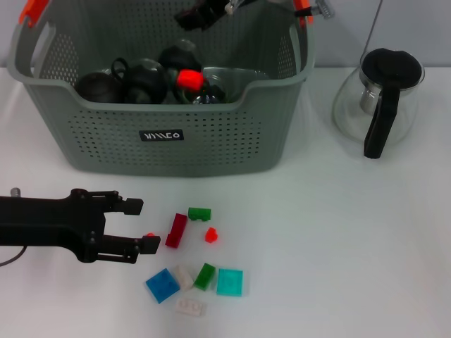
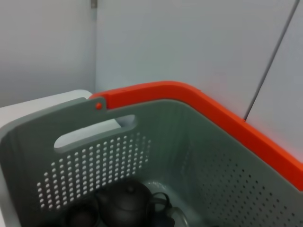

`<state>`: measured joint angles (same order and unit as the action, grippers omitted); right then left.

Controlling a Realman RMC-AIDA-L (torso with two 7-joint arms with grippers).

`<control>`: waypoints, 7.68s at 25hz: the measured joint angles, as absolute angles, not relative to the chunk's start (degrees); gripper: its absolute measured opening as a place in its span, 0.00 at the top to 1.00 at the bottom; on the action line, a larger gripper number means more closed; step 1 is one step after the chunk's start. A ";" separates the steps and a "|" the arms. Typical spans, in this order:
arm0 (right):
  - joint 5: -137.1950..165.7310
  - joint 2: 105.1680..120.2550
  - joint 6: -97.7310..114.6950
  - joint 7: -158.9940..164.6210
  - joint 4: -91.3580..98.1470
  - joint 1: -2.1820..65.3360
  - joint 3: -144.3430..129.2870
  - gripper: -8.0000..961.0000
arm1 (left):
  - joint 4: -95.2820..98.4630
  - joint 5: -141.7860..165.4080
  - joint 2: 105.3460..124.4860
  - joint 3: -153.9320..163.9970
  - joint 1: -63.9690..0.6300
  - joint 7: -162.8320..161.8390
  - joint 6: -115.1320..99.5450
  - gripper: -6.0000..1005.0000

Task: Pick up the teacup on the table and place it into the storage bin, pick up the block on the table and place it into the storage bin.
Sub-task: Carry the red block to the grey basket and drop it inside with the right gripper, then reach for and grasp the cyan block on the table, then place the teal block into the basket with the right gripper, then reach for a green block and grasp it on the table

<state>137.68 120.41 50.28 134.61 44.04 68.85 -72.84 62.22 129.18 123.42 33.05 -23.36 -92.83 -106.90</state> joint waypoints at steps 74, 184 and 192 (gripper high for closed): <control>129.48 121.26 64.66 130.52 56.34 49.84 -118.16 0.45 | 59.15 129.28 122.84 30.06 -23.28 -89.76 -105.53 0.16; 119.91 121.75 55.93 129.14 49.22 52.32 -120.26 0.17 | 57.65 128.84 122.34 29.44 -24.70 -88.86 -105.02 0.16; 119.70 121.72 55.64 129.32 49.18 52.48 -120.61 0.40 | 57.65 128.84 122.34 29.44 -24.70 -88.85 -104.97 0.16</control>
<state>119.70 121.72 55.64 129.32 49.18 52.48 -120.61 57.65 128.84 122.34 29.44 -24.70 -88.85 -104.97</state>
